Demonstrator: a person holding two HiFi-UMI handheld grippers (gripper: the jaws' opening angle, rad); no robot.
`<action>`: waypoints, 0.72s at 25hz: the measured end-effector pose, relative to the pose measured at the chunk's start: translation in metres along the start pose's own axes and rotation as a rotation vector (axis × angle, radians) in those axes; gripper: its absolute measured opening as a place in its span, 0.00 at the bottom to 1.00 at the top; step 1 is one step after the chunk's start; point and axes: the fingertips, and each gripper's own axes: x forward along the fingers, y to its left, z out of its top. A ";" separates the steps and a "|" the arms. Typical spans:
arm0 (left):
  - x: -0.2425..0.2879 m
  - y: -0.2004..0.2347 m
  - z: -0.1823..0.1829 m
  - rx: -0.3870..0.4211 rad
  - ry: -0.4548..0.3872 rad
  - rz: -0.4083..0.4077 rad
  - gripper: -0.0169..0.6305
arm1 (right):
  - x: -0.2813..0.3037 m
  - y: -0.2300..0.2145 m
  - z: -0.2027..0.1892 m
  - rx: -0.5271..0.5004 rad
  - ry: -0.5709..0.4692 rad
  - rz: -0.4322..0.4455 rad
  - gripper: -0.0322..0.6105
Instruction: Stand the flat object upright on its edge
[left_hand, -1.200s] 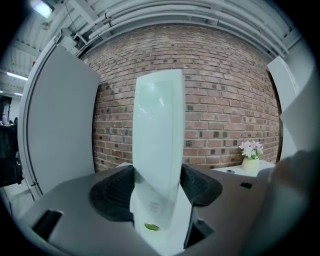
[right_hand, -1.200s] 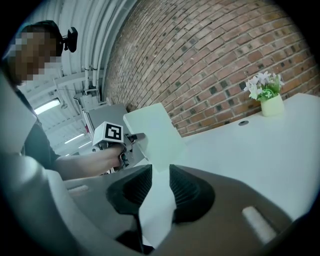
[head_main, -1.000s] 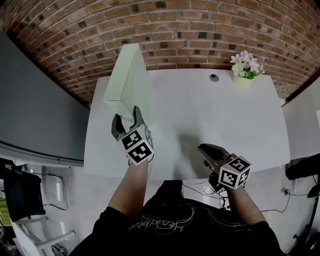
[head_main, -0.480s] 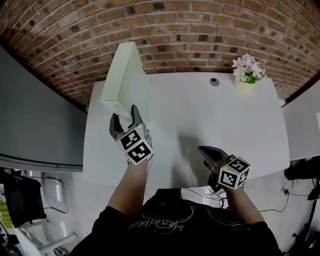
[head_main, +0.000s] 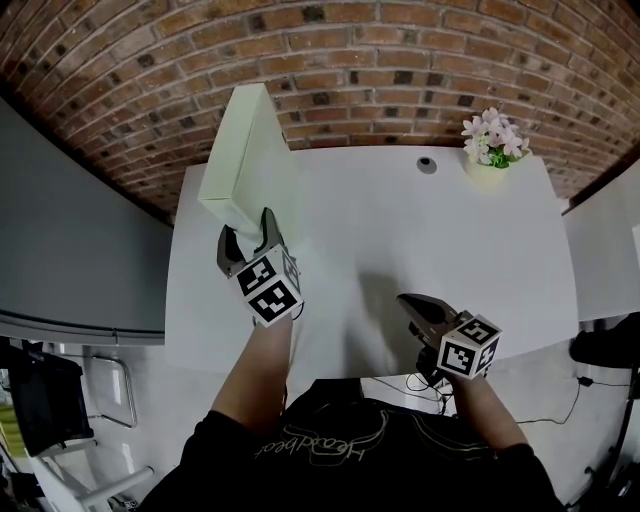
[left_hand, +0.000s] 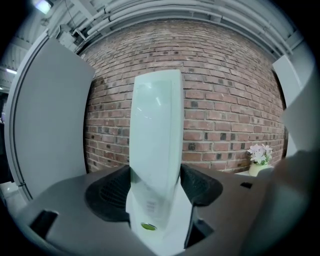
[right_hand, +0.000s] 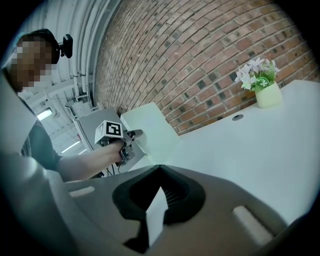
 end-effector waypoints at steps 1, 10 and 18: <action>0.000 0.000 0.000 -0.005 0.003 -0.005 0.48 | -0.001 0.000 -0.001 0.002 0.000 -0.001 0.06; -0.011 -0.001 0.013 0.034 -0.021 -0.044 0.53 | -0.016 0.004 -0.007 -0.013 -0.004 -0.021 0.06; -0.058 0.002 0.004 -0.042 0.020 -0.212 0.53 | -0.031 0.012 -0.014 -0.020 0.038 -0.048 0.06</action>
